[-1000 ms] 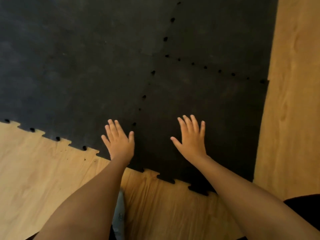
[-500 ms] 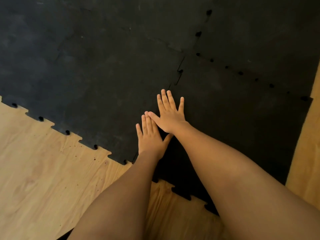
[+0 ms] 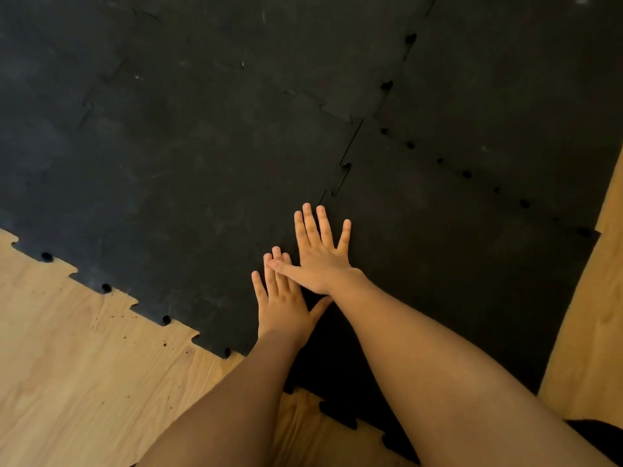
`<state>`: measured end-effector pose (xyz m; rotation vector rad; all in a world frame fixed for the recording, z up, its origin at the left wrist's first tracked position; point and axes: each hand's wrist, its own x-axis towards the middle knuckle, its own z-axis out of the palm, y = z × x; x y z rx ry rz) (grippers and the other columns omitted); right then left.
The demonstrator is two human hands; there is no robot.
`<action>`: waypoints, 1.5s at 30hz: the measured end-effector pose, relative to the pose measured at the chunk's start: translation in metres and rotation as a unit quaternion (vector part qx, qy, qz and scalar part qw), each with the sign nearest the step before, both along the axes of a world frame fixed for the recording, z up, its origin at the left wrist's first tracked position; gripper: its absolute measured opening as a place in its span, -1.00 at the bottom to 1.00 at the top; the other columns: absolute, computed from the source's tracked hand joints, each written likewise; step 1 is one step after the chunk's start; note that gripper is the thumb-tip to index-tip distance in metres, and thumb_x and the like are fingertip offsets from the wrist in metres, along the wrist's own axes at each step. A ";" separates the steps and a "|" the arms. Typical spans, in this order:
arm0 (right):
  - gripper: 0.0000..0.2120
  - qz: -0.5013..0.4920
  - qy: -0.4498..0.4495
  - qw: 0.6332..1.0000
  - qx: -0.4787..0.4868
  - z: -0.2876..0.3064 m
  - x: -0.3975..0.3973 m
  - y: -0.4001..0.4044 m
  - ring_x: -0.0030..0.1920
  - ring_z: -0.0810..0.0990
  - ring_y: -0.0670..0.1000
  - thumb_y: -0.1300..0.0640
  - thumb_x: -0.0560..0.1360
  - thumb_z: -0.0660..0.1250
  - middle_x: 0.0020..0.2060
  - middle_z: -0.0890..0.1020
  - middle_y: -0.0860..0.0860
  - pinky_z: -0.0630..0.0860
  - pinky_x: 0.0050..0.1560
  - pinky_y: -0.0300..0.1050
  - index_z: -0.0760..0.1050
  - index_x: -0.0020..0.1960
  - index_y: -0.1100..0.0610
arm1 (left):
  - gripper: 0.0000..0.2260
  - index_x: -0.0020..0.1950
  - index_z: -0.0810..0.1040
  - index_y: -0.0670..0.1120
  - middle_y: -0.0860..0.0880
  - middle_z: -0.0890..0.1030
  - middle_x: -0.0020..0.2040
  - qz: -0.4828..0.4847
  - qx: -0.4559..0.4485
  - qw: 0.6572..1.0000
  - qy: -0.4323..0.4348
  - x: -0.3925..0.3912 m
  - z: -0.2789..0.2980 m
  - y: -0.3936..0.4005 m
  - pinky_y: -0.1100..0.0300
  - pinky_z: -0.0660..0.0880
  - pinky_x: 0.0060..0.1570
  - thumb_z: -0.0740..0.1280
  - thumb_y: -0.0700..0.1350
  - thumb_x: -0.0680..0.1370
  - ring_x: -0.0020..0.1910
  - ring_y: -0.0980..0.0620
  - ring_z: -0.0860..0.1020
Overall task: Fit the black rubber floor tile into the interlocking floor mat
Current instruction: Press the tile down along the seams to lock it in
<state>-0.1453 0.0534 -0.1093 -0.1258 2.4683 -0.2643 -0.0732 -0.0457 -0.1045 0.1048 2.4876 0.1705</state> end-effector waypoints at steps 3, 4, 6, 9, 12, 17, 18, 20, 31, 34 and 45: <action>-0.04 0.000 0.001 1.000 -0.001 -0.001 0.000 0.001 0.36 -0.59 0.07 -0.56 0.38 -0.18 0.42 -0.53 0.00 -0.54 0.24 0.36 -0.56 0.40 0.04 | -0.05 0.51 -0.43 -0.13 -0.11 -0.46 0.51 0.006 -0.002 1.000 0.008 0.001 -0.002 0.001 -0.05 -0.58 0.29 -0.40 0.49 0.33 0.42 -0.09 -0.54; -0.04 0.000 0.001 1.000 -0.001 0.000 0.000 0.001 0.36 -0.59 0.07 -0.56 0.38 -0.18 0.42 -0.53 0.00 -0.54 0.24 0.36 -0.56 0.41 0.04 | -0.09 0.51 -0.43 -0.12 -0.11 -0.46 0.51 0.009 -0.003 1.000 0.013 0.002 -0.002 0.000 -0.05 -0.58 0.29 -0.38 0.47 0.37 0.42 -0.08 -0.54; -0.04 0.000 -0.007 1.000 0.001 0.002 0.000 0.000 0.37 -0.58 0.08 -0.55 0.38 -0.19 0.43 -0.52 0.00 -0.52 0.26 0.37 -0.54 0.41 0.05 | -0.16 0.51 -0.44 -0.11 -0.10 -0.47 0.51 0.009 -0.002 1.000 0.027 0.001 0.000 0.002 -0.08 -0.56 0.33 -0.30 0.42 0.45 0.42 -0.06 -0.54; -0.09 0.012 -0.009 1.000 -0.026 0.007 -0.004 0.006 0.40 -0.55 0.07 -0.53 0.40 -0.22 0.44 -0.49 0.00 -0.54 0.27 0.32 -0.50 0.43 0.04 | -0.24 0.52 -0.41 -0.09 -0.12 -0.45 0.52 -0.005 -0.005 0.998 0.066 -0.017 0.004 0.018 -0.15 -0.47 0.39 -0.10 0.30 0.56 0.44 -0.09 -0.52; -0.16 0.035 0.094 0.994 -0.030 0.012 -0.026 0.039 0.46 -0.43 0.04 -0.44 0.42 -0.30 0.51 -0.36 0.05 -0.47 0.35 0.27 -0.43 0.46 0.07 | -0.26 0.53 -0.38 -0.05 -0.09 -0.38 0.54 -0.006 0.053 0.993 0.106 -0.050 0.011 0.045 -0.13 -0.37 0.43 0.01 0.21 0.58 0.48 -0.06 -0.43; -0.11 -0.009 0.112 0.992 0.063 0.013 -0.087 0.114 0.45 -0.44 0.07 -0.48 0.45 -0.22 0.50 -0.37 0.08 -0.42 0.37 0.25 -0.44 0.47 0.12 | -0.25 0.56 -0.28 -0.06 -0.07 -0.27 0.59 -0.084 0.094 0.988 0.088 -0.084 0.008 0.079 -0.01 -0.33 0.45 0.00 0.29 0.57 0.51 0.00 -0.34; -0.10 -0.005 0.093 0.994 0.063 0.008 -0.093 0.122 0.45 -0.45 0.06 -0.49 0.44 -0.20 0.51 -0.37 0.07 -0.44 0.35 0.24 -0.45 0.46 0.10 | -0.22 0.55 -0.30 -0.08 -0.07 -0.29 0.58 -0.079 0.083 0.991 0.071 -0.085 0.004 0.084 -0.01 -0.33 0.45 -0.01 0.32 0.56 0.51 0.00 -0.35; -0.07 0.005 0.067 0.997 0.048 -0.002 -0.098 0.128 0.43 -0.49 0.06 -0.53 0.41 -0.19 0.50 -0.41 0.05 -0.48 0.30 0.26 -0.49 0.44 0.07 | -0.16 0.54 -0.33 -0.11 -0.08 -0.33 0.56 -0.070 0.059 0.994 0.057 -0.084 -0.003 0.092 -0.04 -0.36 0.45 -0.05 0.38 0.53 0.50 -0.03 -0.38; -0.12 0.042 0.106 0.993 0.008 0.024 -0.119 0.148 0.53 -0.19 0.08 -0.46 0.48 -0.06 0.58 -0.08 0.07 -0.31 0.42 0.22 -0.13 0.57 0.10 | -0.23 0.57 -0.09 -0.18 -0.19 -0.03 0.61 -0.053 0.052 0.993 0.095 -0.106 0.030 0.115 -0.04 -0.11 0.51 0.13 0.24 0.56 0.58 -0.14 -0.06; -0.12 -0.005 0.139 0.990 0.022 0.030 -0.135 0.166 0.52 -0.26 0.10 -0.42 0.51 -0.05 0.56 -0.18 0.10 -0.29 0.44 0.19 -0.24 0.55 0.14 | -0.23 0.57 -0.20 -0.16 -0.15 -0.16 0.61 -0.085 0.072 0.989 0.096 -0.134 0.034 0.129 -0.03 -0.19 0.50 0.11 0.22 0.59 0.57 -0.09 -0.20; -0.05 -0.002 0.011 1.000 -0.008 -0.004 -0.160 0.185 0.40 -0.52 0.01 -0.55 0.38 -0.19 0.47 -0.45 -0.01 -0.49 0.31 0.23 -0.47 0.48 0.04 | 0.06 0.54 -0.34 -0.16 -0.16 -0.33 0.57 -0.098 0.030 0.995 0.006 -0.156 0.014 0.148 -0.04 -0.30 0.45 0.08 0.50 0.40 0.52 -0.13 -0.37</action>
